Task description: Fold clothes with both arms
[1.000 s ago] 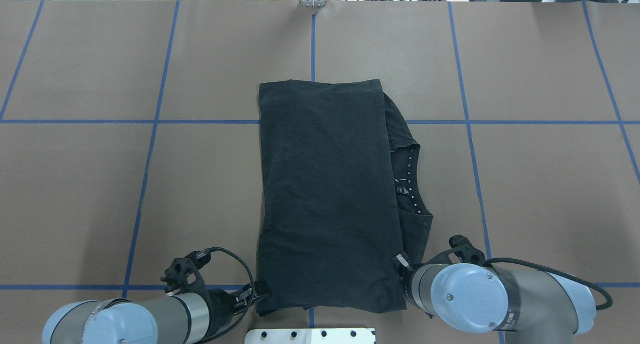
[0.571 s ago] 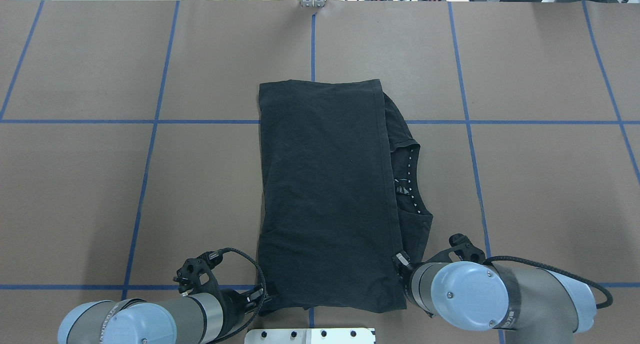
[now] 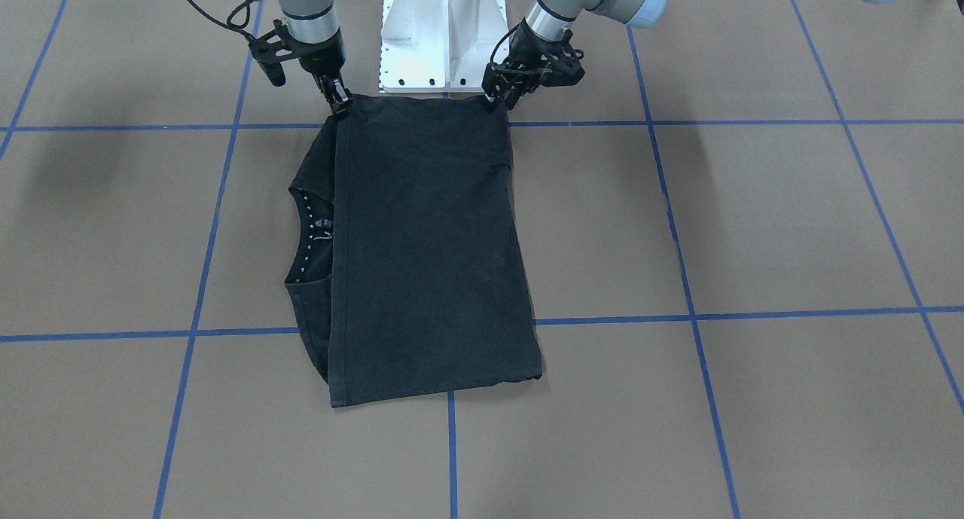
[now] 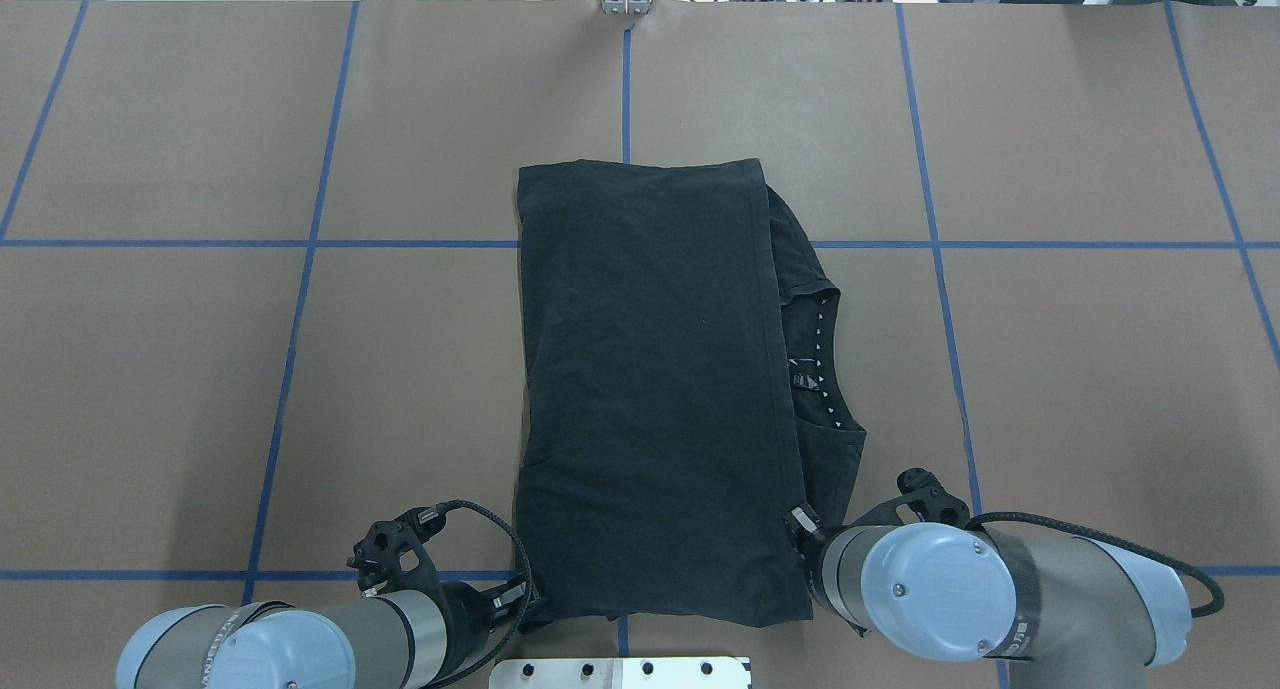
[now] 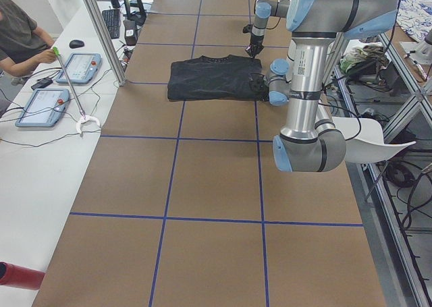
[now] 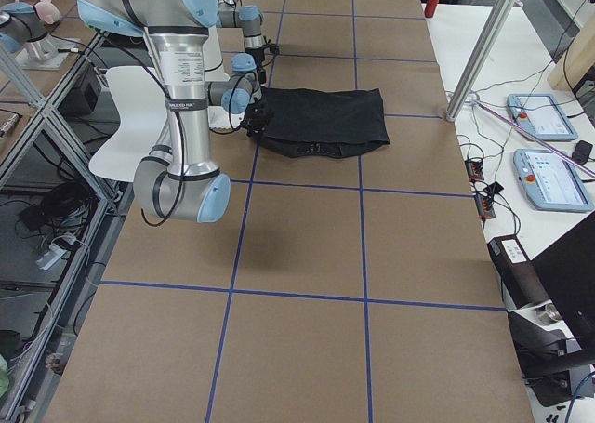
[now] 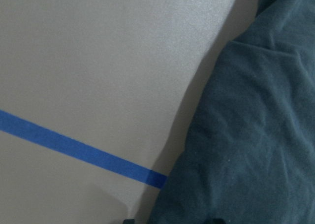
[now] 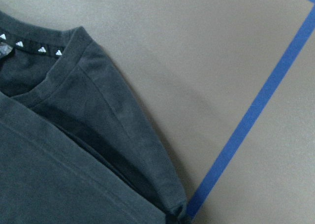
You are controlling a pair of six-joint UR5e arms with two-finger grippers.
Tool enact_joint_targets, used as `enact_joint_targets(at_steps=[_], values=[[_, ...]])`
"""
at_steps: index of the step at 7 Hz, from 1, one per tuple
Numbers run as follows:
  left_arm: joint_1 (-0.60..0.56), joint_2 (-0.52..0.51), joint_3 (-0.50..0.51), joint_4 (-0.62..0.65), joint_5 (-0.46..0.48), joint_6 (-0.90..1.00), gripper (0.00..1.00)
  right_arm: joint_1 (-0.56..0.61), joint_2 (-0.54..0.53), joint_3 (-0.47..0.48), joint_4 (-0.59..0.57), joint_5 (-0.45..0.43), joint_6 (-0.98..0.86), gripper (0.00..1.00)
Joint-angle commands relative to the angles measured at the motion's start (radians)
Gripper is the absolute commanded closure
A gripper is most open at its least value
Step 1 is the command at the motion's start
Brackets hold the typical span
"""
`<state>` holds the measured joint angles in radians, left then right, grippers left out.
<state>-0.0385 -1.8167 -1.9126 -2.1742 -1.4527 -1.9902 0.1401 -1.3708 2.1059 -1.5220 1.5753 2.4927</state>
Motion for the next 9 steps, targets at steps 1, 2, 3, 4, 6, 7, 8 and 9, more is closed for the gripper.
enact_joint_targets(at_steps=[1, 2, 3, 4, 6, 7, 8, 9], values=[[0.003, 0.000, 0.001, 0.002, 0.000, -0.001, 1.00, -0.001, -0.001, -0.001, 0.000, 0.000, 0.000, 1.00], [0.000, 0.000, -0.011, 0.004, -0.003, 0.002, 1.00, 0.001, -0.001, -0.003, -0.001, 0.000, 0.000, 1.00], [-0.007, 0.002, -0.037, 0.007, -0.005, 0.005, 1.00, 0.007, -0.001, 0.002, -0.001, 0.003, -0.002, 1.00], [-0.011, 0.008, -0.074, 0.019, -0.008, 0.008, 1.00, 0.038, -0.001, 0.014, -0.001, 0.041, -0.003, 1.00], [-0.014, 0.042, -0.163, 0.021, -0.009, 0.008, 1.00, 0.078, -0.010, 0.069, -0.010, 0.083, -0.003, 1.00], [-0.026, 0.040, -0.192, 0.021, -0.015, 0.005, 1.00, 0.132, -0.004, 0.081, -0.012, 0.135, -0.014, 1.00], [-0.094, 0.030, -0.213, 0.030, -0.040, 0.007, 1.00, 0.207, 0.002, 0.091, -0.013, 0.217, -0.032, 1.00], [-0.188, 0.013, -0.214, 0.045, -0.101, 0.010, 1.00, 0.255, 0.015, 0.085, -0.015, 0.254, -0.049, 1.00]])
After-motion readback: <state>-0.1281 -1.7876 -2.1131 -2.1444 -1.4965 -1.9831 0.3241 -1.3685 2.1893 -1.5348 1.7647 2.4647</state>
